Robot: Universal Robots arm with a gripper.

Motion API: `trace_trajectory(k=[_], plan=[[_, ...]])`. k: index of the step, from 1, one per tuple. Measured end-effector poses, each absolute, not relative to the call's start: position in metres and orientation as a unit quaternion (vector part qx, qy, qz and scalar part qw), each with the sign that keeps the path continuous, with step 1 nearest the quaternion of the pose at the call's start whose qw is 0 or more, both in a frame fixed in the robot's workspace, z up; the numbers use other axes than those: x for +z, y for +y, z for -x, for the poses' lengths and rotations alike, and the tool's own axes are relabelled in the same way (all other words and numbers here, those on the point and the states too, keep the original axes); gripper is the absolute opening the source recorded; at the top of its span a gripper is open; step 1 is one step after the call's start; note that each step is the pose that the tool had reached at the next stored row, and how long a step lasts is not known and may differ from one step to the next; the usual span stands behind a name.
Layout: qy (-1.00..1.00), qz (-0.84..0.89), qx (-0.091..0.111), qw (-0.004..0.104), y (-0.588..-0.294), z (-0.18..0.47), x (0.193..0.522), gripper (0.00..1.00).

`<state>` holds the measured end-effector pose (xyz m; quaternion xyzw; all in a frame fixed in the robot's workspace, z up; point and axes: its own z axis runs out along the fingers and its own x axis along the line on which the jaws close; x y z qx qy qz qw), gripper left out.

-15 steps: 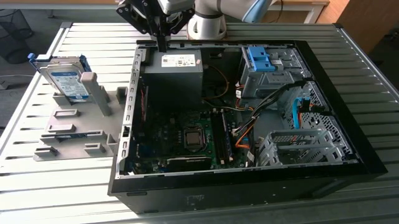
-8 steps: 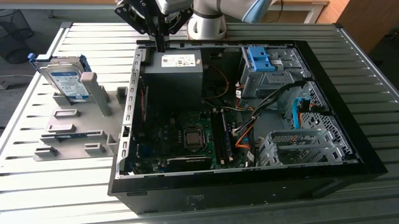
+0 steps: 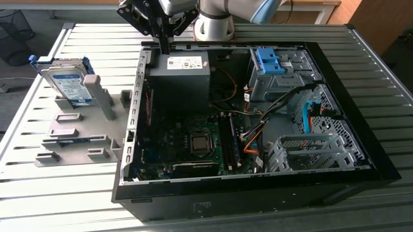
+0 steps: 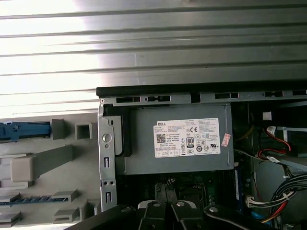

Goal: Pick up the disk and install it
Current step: 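Reach for the disk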

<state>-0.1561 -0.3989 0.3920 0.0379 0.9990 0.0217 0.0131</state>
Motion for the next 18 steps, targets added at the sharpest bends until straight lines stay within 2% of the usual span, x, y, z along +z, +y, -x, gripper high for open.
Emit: trace_trajectory(k=[18], plan=[[0.999,-0.038,0.022,0.013,-0.3989,0.162,0.3916,0.11]])
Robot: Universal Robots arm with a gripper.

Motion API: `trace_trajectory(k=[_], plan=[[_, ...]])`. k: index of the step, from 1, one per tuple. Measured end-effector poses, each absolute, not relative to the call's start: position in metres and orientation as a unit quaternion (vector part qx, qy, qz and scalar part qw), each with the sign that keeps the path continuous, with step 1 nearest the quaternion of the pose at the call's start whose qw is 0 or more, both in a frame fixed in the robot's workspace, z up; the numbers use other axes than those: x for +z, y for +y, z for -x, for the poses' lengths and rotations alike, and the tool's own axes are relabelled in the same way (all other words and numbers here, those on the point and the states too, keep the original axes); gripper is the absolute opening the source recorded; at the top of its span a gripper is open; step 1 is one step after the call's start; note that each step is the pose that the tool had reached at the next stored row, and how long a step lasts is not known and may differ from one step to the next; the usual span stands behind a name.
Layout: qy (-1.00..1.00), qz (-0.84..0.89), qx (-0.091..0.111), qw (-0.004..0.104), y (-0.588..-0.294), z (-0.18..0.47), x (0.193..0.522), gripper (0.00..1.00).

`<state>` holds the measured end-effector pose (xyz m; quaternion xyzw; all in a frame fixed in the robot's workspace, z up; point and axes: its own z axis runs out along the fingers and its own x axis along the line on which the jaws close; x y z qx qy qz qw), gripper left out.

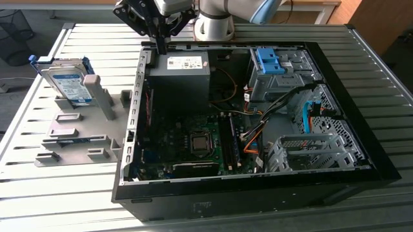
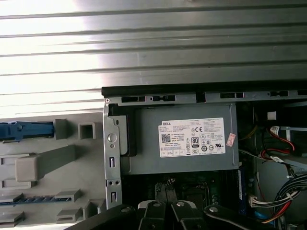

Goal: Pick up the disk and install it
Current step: 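Reach for the disk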

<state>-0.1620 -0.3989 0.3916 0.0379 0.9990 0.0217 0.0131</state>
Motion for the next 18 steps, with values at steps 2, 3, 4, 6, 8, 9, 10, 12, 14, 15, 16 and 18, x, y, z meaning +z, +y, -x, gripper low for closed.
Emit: trace_trajectory(k=[2,3,4,6,8,9,10,12,14,15,16,18], plan=[[0.999,-0.038,0.022,0.013,-0.3989,0.1627,0.3916,0.11],[0.999,-0.038,0.022,0.013,-0.3989,0.163,0.3916,0.11],[0.999,-0.038,0.022,0.013,-0.3989,0.1634,0.3916,0.11],[0.999,-0.038,0.022,0.013,-0.3989,0.1641,0.3915,0.11],[0.999,-0.038,0.022,0.013,-0.3989,0.1647,0.3915,0.11],[0.999,-0.038,0.022,0.013,-0.3989,0.165,0.3915,0.11],[0.999,-0.038,0.022,0.013,-0.3989,0.1653,0.3915,0.11],[0.999,-0.038,0.022,0.013,-0.3989,0.1659,0.3914,0.11],[0.999,-0.038,0.022,0.013,-0.3989,0.1666,0.3914,0.11],[0.999,-0.038,0.022,0.013,-0.3989,0.167,0.3913,0.11],[0.999,-0.038,0.022,0.013,-0.3989,0.1673,0.3913,0.11],[0.999,-0.038,0.022,0.013,-0.3989,0.168,0.3913,0.11]])
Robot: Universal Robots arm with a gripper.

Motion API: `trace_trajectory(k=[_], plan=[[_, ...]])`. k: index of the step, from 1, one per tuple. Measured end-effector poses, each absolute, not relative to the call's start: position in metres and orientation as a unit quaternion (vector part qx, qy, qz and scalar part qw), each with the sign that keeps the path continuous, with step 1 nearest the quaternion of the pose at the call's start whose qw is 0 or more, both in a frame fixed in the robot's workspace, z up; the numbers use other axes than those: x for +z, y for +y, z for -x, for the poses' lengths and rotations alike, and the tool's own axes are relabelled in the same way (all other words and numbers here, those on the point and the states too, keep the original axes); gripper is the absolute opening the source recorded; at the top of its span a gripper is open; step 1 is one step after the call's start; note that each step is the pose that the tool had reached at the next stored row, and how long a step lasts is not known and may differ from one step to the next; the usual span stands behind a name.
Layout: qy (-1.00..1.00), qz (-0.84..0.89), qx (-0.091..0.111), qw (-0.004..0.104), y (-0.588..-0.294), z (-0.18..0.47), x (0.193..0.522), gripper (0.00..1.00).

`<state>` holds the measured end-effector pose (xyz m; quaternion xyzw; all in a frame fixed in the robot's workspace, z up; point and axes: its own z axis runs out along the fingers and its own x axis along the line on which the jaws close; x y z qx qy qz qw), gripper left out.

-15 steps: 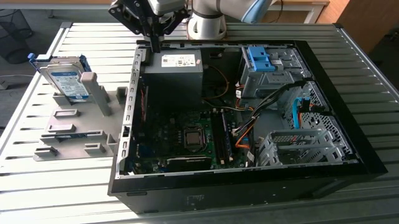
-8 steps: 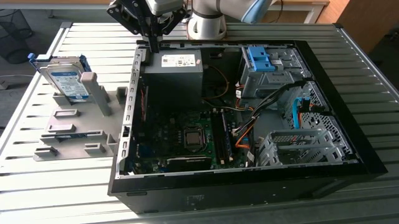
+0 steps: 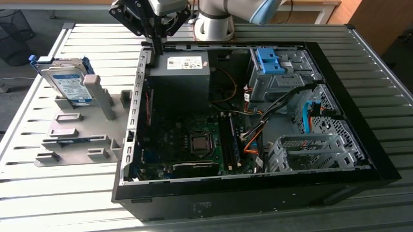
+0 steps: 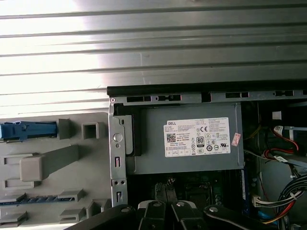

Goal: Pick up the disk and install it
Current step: 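Reach for the disk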

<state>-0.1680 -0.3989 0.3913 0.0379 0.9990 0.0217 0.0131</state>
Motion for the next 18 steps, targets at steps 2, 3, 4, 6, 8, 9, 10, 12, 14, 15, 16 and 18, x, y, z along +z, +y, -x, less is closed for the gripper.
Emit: trace_trajectory(k=[2,3,4,6,8,9,10,12,14,15,16,18], plan=[[0.999,-0.038,0.022,0.013,-0.3989,0.1687,0.3912,0.11],[0.999,-0.038,0.022,0.013,-0.3989,0.169,0.3912,0.11],[0.999,-0.038,0.022,0.013,-0.3989,0.1693,0.3912,0.11],[0.999,-0.038,0.022,0.013,-0.3989,0.17,0.3912,0.11],[0.999,-0.038,0.022,0.013,-0.3989,0.1706,0.3911,0.11],[0.999,-0.038,0.022,0.013,-0.3989,0.1709,0.3911,0.11],[0.999,-0.038,0.022,0.013,-0.3989,0.1713,0.3911,0.11],[0.999,-0.038,0.022,0.013,-0.3989,0.1719,0.391,0.11],[0.999,-0.038,0.022,0.013,-0.3989,0.1725,0.391,0.11],[0.999,-0.038,0.022,0.013,-0.3989,0.1728,0.391,0.11],[0.999,-0.038,0.022,0.013,-0.3989,0.1731,0.391,0.11],[0.999,-0.038,0.022,0.013,-0.3989,0.1738,0.391,0.11]])
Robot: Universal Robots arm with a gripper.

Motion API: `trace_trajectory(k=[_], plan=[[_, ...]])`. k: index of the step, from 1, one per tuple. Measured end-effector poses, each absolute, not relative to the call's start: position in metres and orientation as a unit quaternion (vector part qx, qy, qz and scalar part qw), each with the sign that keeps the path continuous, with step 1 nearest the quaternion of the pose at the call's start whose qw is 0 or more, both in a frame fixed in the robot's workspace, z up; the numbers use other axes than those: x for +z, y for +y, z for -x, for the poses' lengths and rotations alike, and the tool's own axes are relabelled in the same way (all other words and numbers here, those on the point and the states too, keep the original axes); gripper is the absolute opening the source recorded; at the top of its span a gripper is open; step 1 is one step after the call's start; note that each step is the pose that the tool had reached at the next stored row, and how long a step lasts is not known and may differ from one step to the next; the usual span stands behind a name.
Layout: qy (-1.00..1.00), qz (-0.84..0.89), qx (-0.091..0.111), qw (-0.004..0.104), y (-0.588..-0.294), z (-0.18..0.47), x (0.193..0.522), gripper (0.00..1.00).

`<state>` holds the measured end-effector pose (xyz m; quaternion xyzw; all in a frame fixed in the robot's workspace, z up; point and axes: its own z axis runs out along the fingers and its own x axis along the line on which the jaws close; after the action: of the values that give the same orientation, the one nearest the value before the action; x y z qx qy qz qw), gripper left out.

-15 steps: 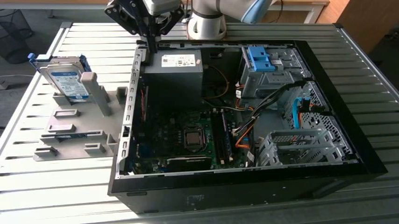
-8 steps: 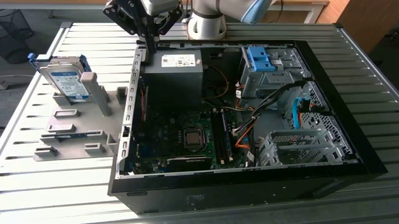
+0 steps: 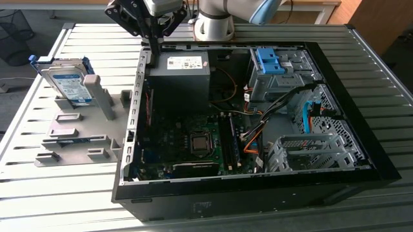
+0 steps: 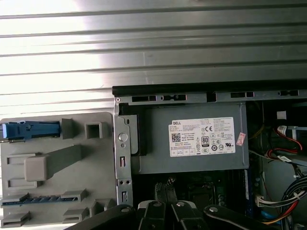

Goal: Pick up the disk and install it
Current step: 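Reach for the disk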

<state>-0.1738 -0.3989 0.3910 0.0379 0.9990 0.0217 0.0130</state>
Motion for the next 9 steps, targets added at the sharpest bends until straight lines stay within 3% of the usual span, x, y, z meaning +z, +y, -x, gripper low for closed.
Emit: trace_trajectory(k=[9], plan=[[0.999,-0.038,0.022,0.013,-0.3989,0.1767,0.3908,0.11]])
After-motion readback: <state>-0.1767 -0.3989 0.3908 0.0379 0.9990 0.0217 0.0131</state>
